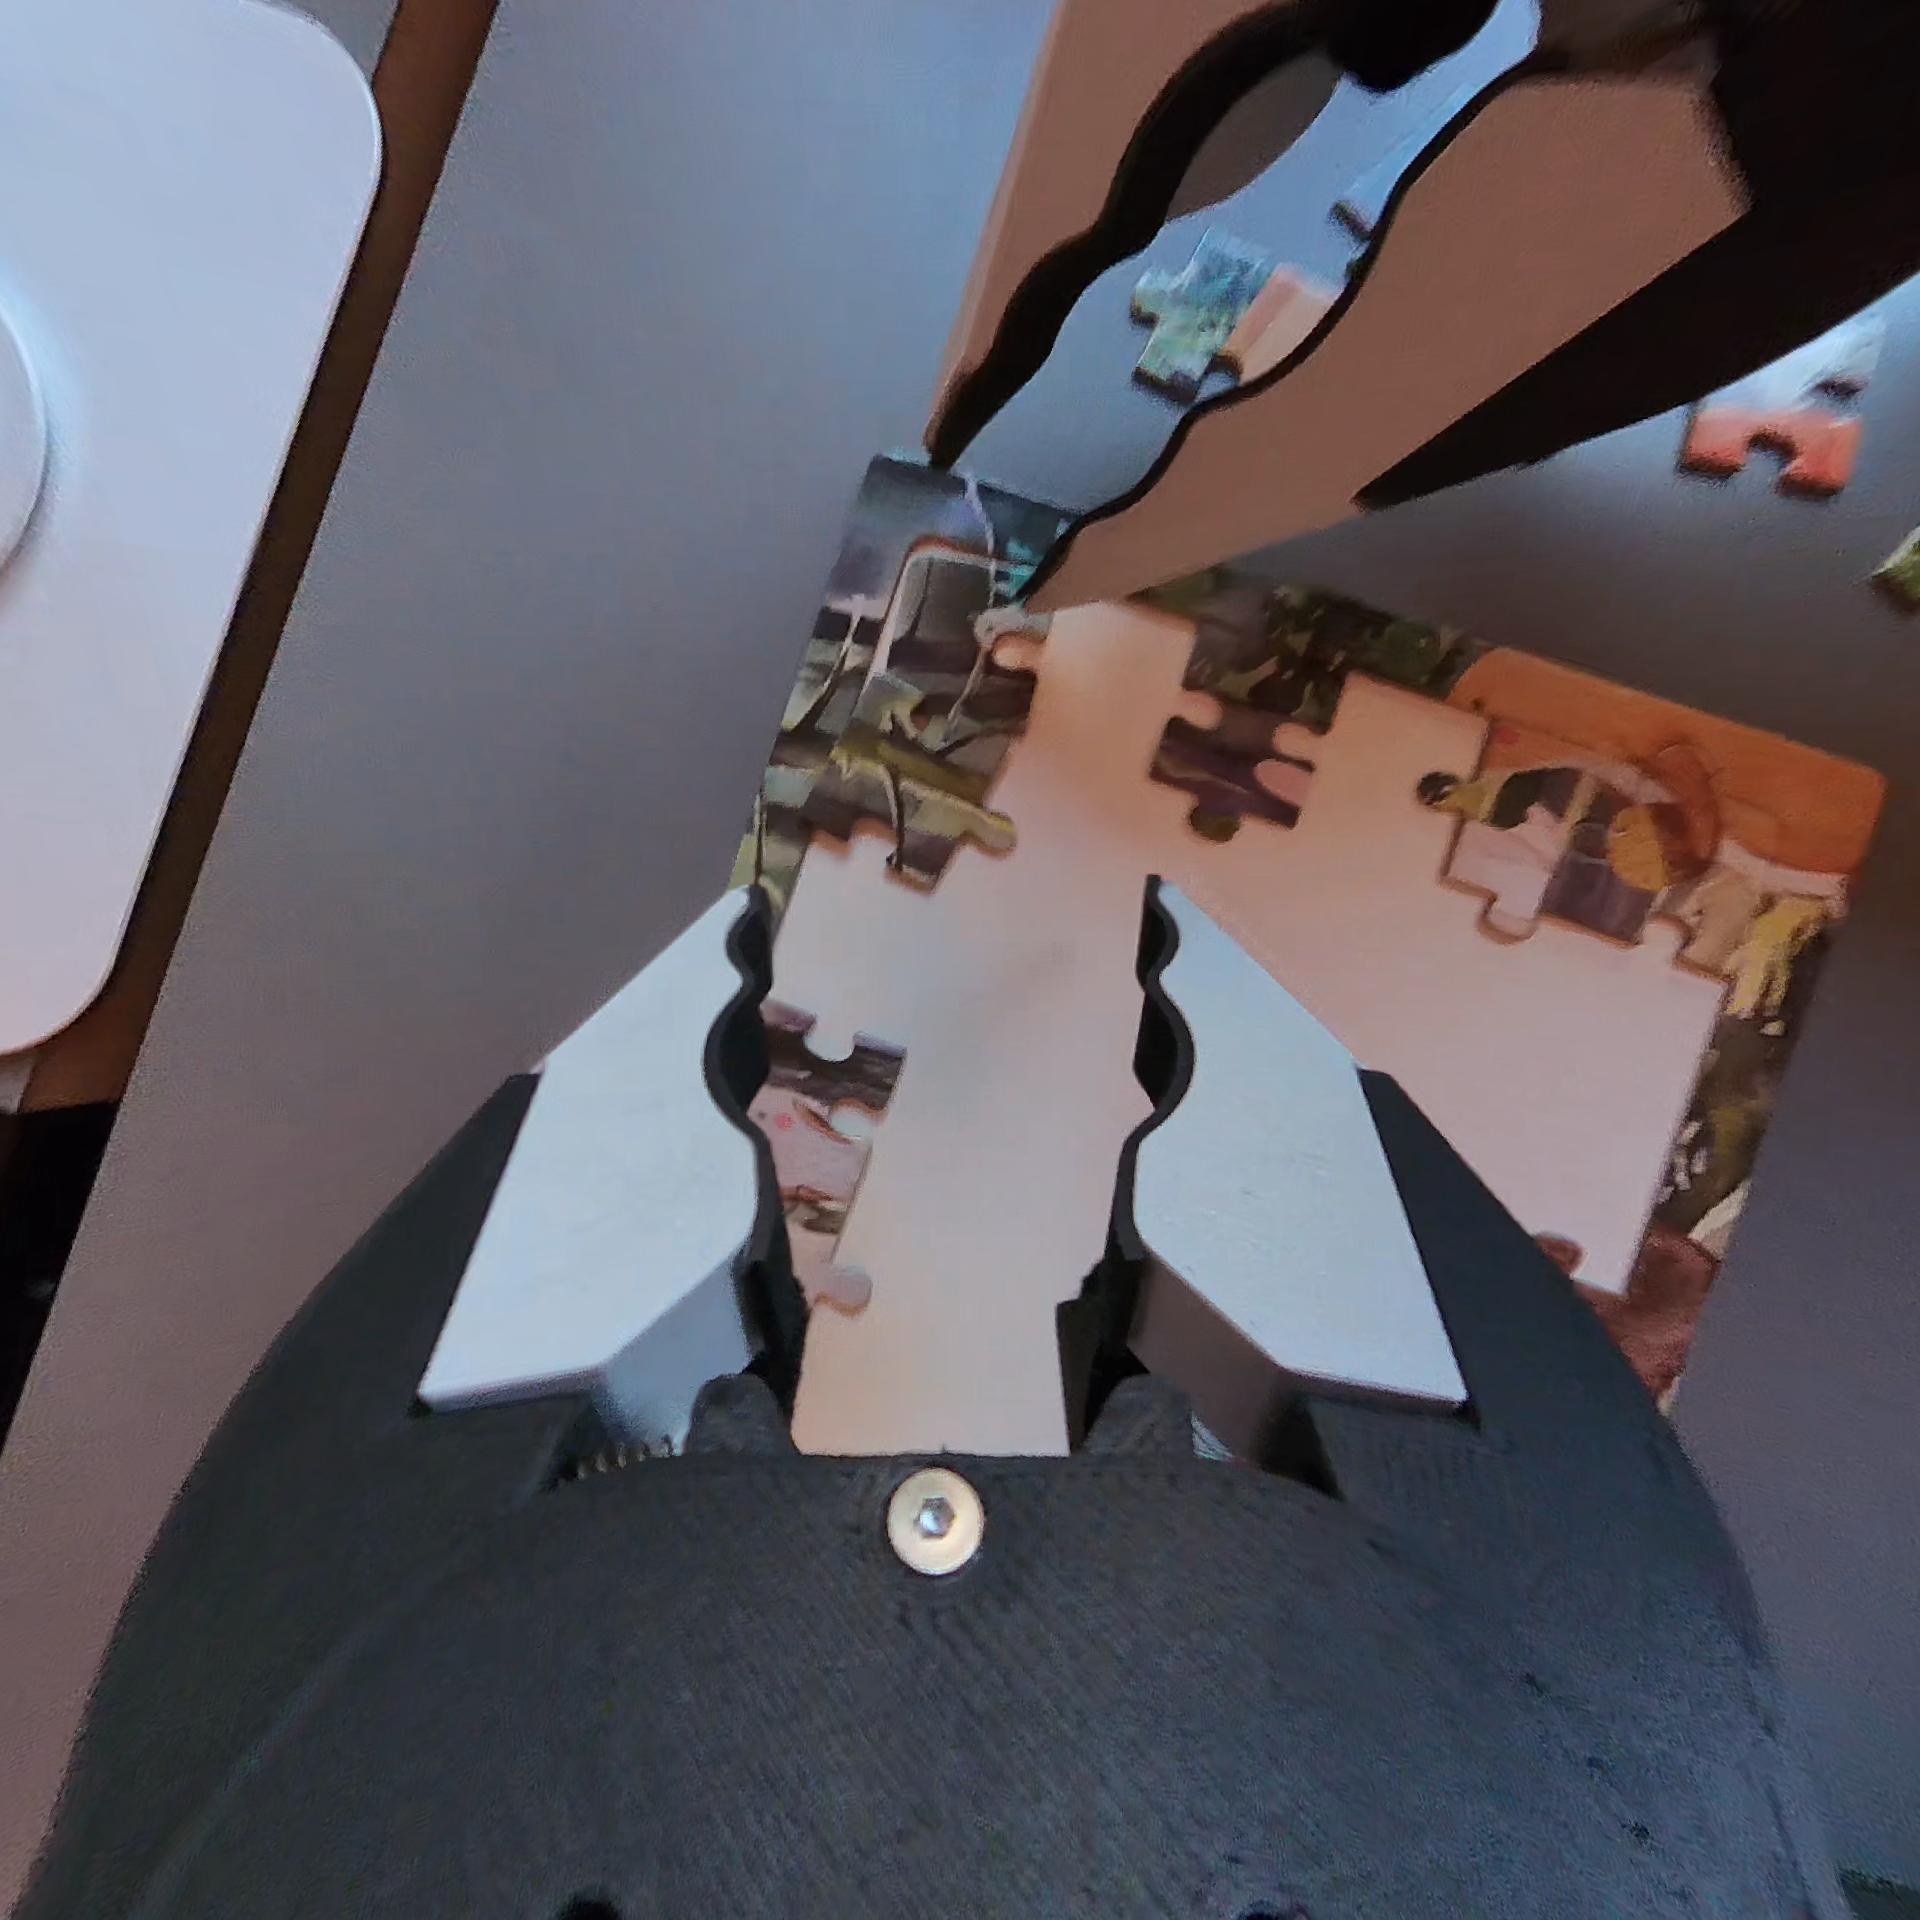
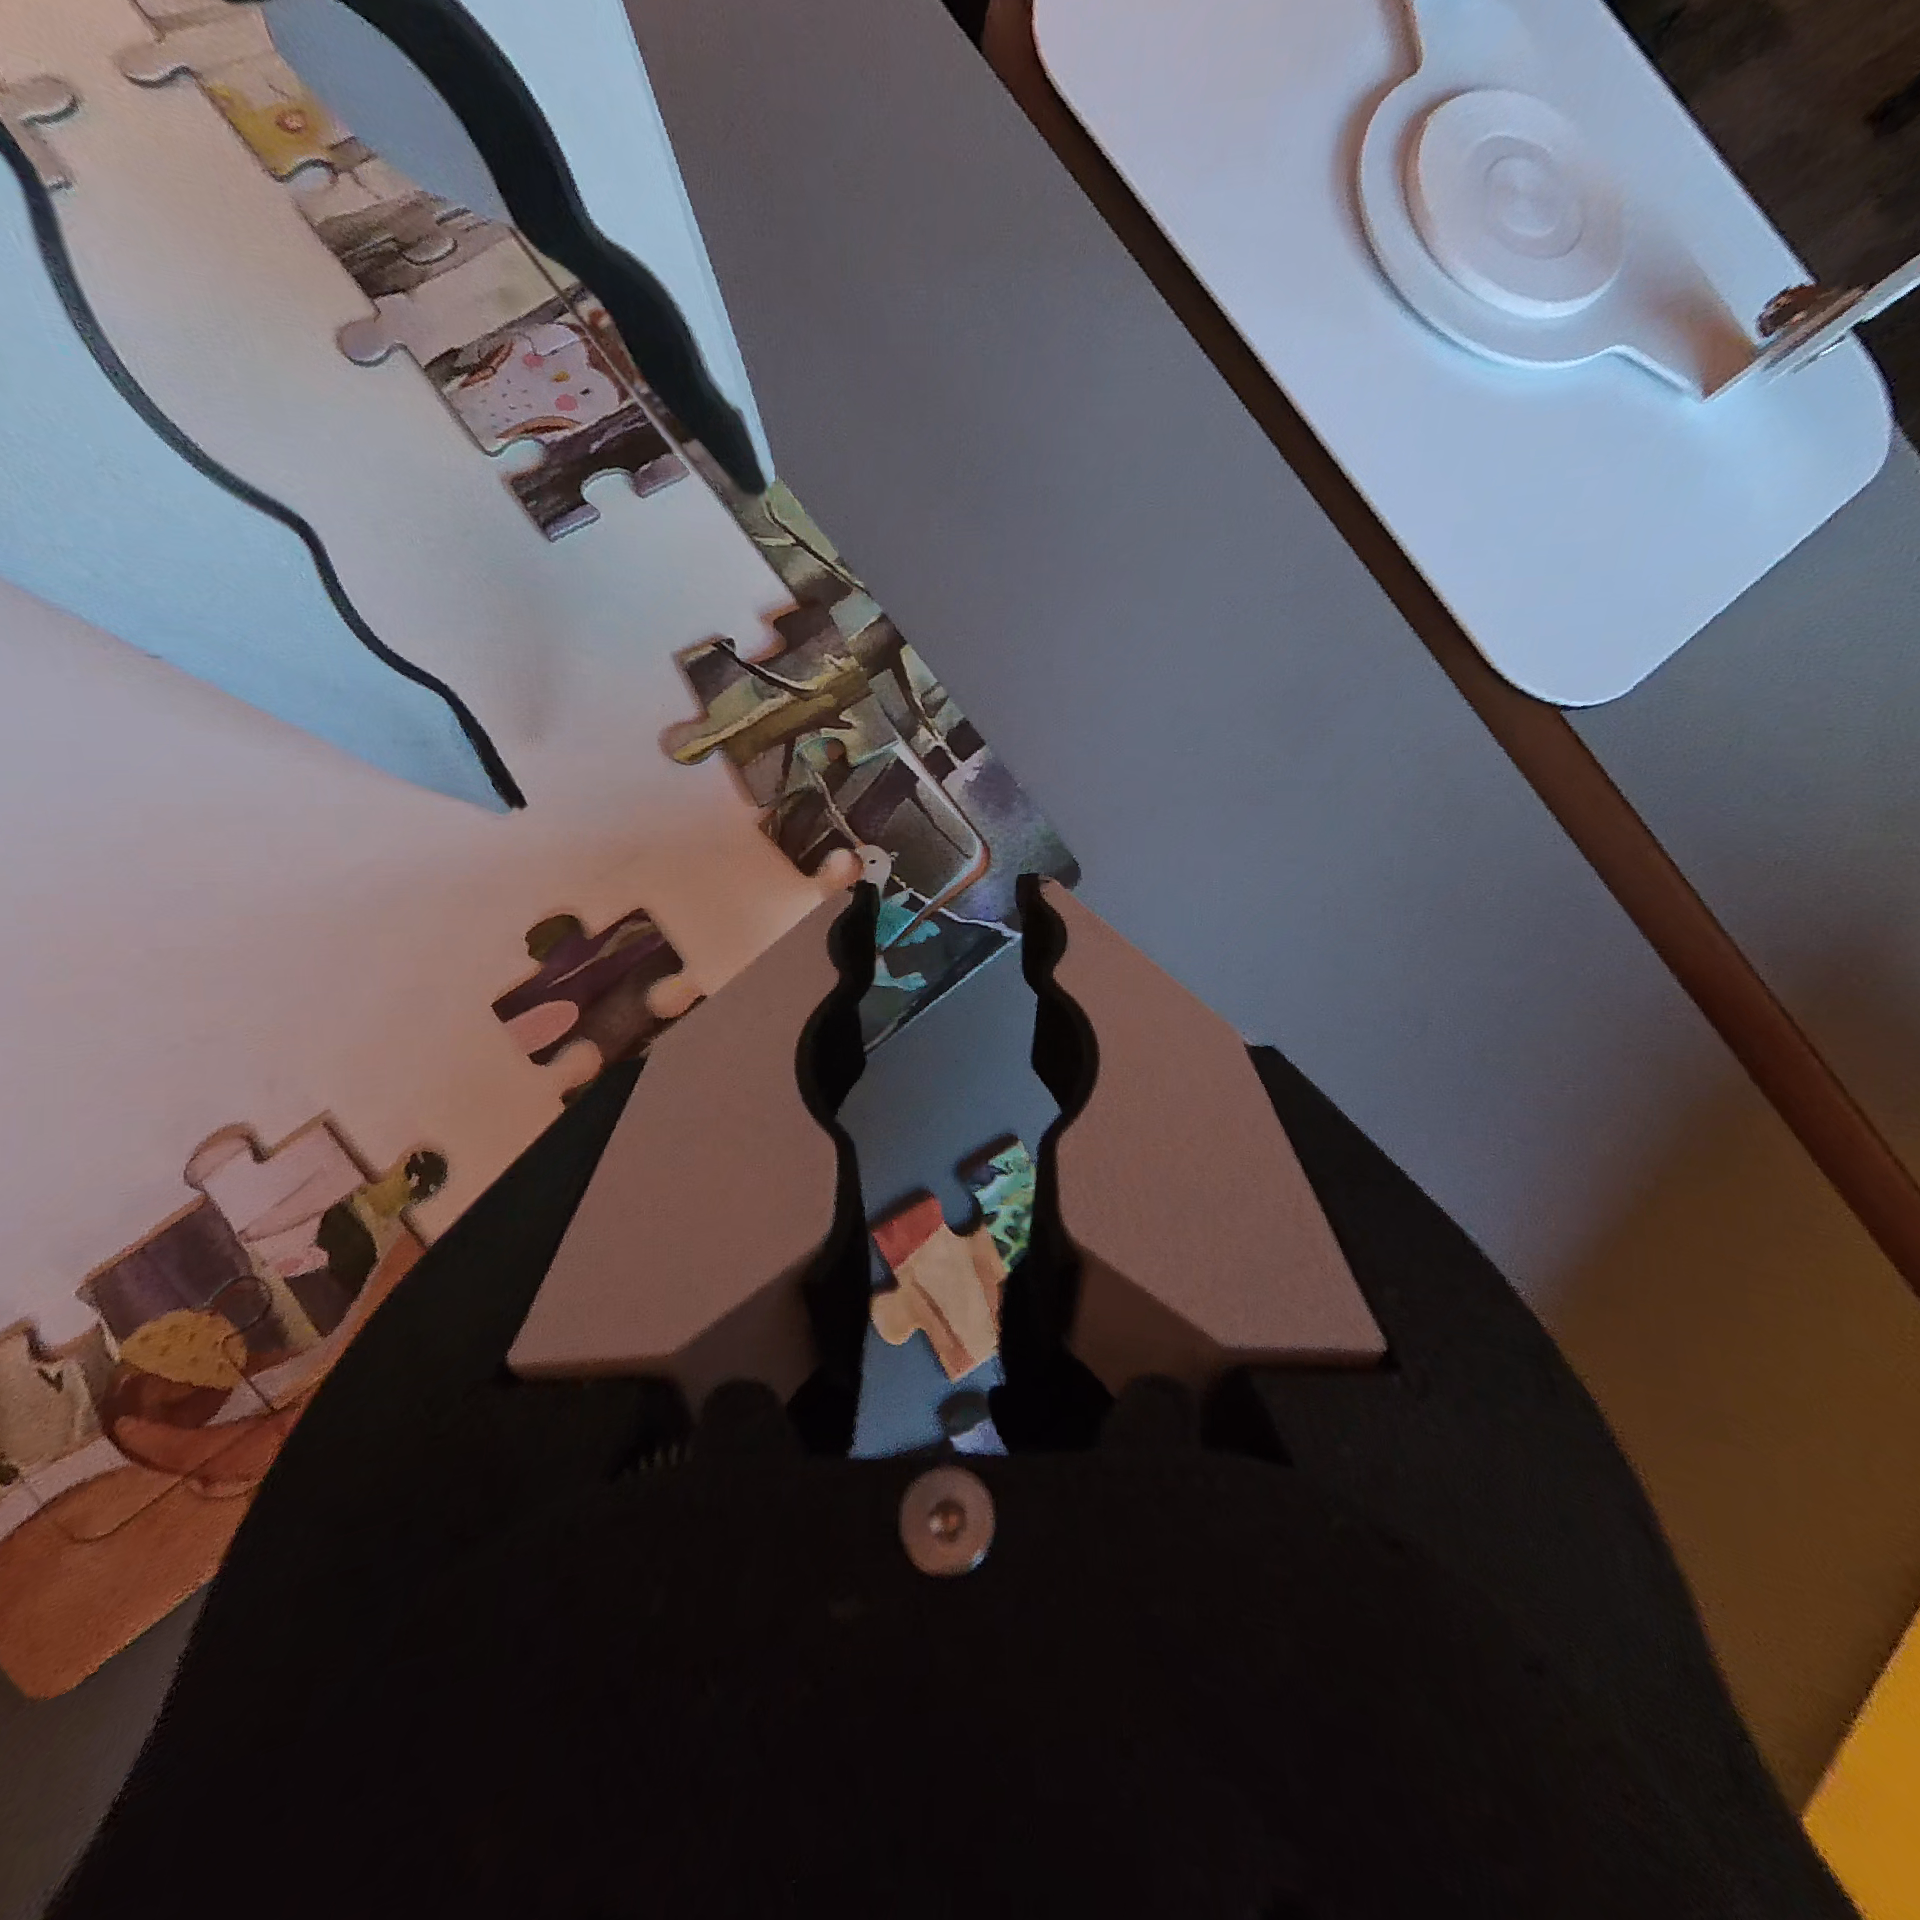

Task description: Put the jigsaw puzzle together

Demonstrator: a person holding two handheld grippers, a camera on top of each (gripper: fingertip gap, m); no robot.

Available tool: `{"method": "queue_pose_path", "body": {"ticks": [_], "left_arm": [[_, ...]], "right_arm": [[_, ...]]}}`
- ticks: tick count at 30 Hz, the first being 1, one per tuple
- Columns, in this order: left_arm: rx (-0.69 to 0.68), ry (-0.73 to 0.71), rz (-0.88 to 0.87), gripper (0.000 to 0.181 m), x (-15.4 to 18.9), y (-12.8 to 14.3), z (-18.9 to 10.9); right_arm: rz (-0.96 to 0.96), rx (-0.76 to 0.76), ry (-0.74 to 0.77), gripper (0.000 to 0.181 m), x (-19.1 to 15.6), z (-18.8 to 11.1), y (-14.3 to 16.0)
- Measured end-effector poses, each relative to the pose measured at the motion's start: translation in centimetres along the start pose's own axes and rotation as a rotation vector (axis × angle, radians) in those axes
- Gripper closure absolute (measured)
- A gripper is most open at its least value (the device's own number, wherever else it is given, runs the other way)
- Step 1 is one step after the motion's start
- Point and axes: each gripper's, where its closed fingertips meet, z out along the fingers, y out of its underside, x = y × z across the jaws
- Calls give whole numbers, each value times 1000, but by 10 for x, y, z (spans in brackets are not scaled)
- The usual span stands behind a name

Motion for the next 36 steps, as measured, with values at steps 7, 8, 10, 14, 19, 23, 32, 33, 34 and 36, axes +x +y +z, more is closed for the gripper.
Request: {"method": "queue_pose_path", "body": {"ticks": [7,8,10,14,19,23,32,33,34,36], "left_arm": [[62,-41,17,108,-9,-4,0],[90,-31,12,108,-9,-8,1],[138,1,-1,109,-6,-13,2],[127,29,-34,113,-6,-9,10],[123,32,-29,115,-4,-10,18],[121,22,-15,118,-5,-11,20],[60,15,-5,136,-1,-4,16],[52,21,-8,138,1,-3,15],[47,25,-11,139,2,-3,14],[38,28,-17,139,3,-2,14]], "right_arm": [[1,18,-8,154,-7,7,-7],[-6,13,-8,155,-7,7,-6],[-4,4,-12,156,-8,8,-4],[24,9,-33,157,-8,9,-2],[38,-3,-32,157,-7,9,-1],[64,-13,-21,157,-4,8,0],[153,-47,-17,161,-1,8,4],[162,-50,-16,161,0,7,4],[173,-51,-18,161,0,7,4],[190,-52,-21,161,0,7,4]]}}
